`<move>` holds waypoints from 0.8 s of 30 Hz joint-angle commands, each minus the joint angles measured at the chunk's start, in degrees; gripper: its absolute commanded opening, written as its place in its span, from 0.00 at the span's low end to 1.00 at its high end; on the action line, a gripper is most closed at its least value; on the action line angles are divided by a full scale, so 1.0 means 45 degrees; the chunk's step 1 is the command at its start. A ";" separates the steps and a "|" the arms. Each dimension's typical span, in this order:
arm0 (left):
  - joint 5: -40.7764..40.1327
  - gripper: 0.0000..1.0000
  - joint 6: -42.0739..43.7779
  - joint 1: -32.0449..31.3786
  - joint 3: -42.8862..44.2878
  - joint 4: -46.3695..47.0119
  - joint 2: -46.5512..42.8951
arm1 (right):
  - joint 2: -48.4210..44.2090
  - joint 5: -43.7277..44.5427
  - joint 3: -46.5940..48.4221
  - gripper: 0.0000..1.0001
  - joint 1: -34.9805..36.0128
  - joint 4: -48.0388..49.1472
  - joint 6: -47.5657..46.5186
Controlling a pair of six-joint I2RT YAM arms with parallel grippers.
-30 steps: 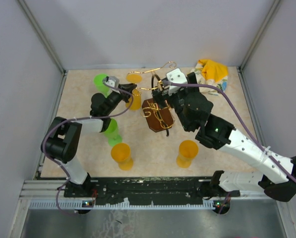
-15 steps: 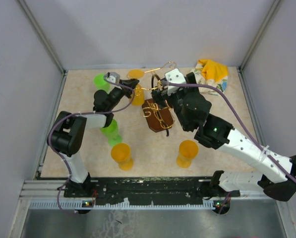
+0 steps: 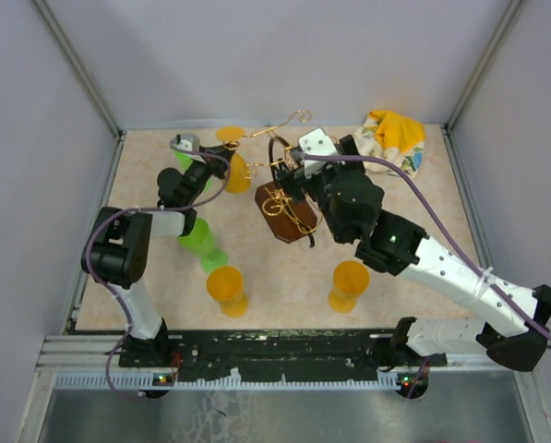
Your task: Place the wine glass upside down on the wine glass rack
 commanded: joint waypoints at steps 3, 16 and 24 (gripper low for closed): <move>-0.0163 0.00 -0.0129 0.0370 0.0012 0.0901 -0.0057 | 0.0096 0.0057 0.0827 0.99 -0.0097 0.0170 -0.0100; -0.0189 0.00 -0.0117 0.0396 -0.0605 0.1271 -0.0631 | 0.0202 0.0101 0.0671 0.99 -0.0103 0.0301 -0.0168; 0.0172 0.00 -0.0052 0.0329 -0.0982 0.1272 -0.1319 | 0.0044 0.0106 0.0508 0.99 -0.0103 0.0295 -0.0022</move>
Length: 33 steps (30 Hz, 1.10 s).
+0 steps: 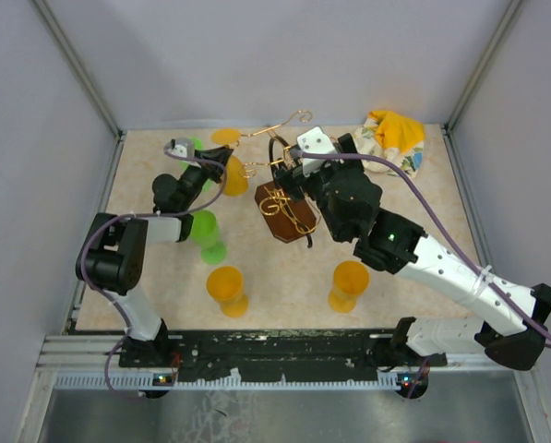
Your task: Place the wine glass upside down on the wine glass rack
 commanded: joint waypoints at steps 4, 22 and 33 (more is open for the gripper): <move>0.0360 0.00 0.0607 -0.0452 -0.0016 0.0271 -0.0974 | -0.0314 0.0135 0.0167 0.99 -0.0082 0.0449 0.0022; -0.0077 0.60 0.0993 -0.0721 -0.0577 -0.0543 -0.2068 | -0.0543 0.0164 0.0085 0.99 -0.0089 0.0325 0.0210; -0.0960 0.63 0.2896 -0.0682 -0.1541 -0.4502 -0.5736 | -0.0051 -0.0368 0.0976 0.99 -0.0090 -0.0496 0.0630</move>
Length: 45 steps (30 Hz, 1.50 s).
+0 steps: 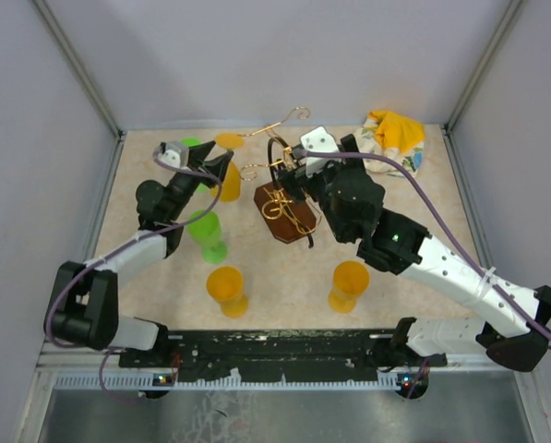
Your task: Place the wine glass upside down on the wine glass rack
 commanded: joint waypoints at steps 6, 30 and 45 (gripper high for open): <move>-0.0471 0.63 0.1207 -0.0019 -0.0744 -0.2940 -0.2512 | 0.0497 -0.0613 0.1363 0.99 -0.0087 -0.0591 0.0446; -0.3437 0.68 -0.0371 0.2116 1.0398 -1.7834 0.0723 | 0.1506 -0.1668 0.3313 0.99 -0.0010 -0.3783 0.2615; -0.5341 0.65 0.1098 0.2498 1.2681 -2.0569 0.4477 | 0.0550 -0.1233 0.2399 0.99 -0.0011 -0.4578 0.3650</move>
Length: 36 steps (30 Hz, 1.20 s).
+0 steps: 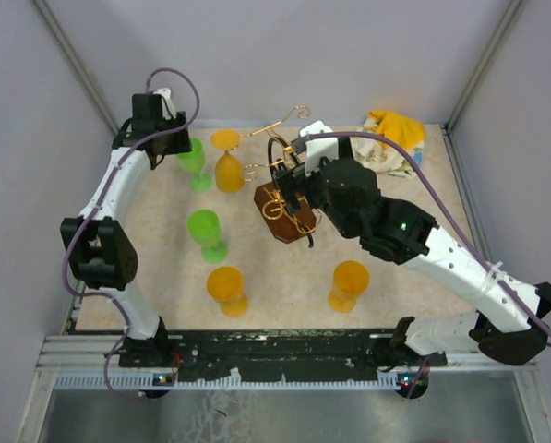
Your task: Place the wine glass upside down on the wine glass rack
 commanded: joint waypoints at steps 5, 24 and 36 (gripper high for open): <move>-0.1402 0.65 0.0479 0.0140 0.0309 -0.0144 0.0246 | -0.0377 0.0423 -0.0241 0.99 -0.0034 0.0129 0.0228; -0.1067 0.00 -0.0041 0.0327 -0.0162 0.0588 0.0906 | -0.0034 0.0625 -0.0392 0.94 -0.0042 0.0455 0.0342; -0.1632 0.00 0.1154 0.0598 -0.0196 0.3216 -0.2045 | 0.1076 -0.3453 0.0882 0.99 -0.1515 0.1436 0.1876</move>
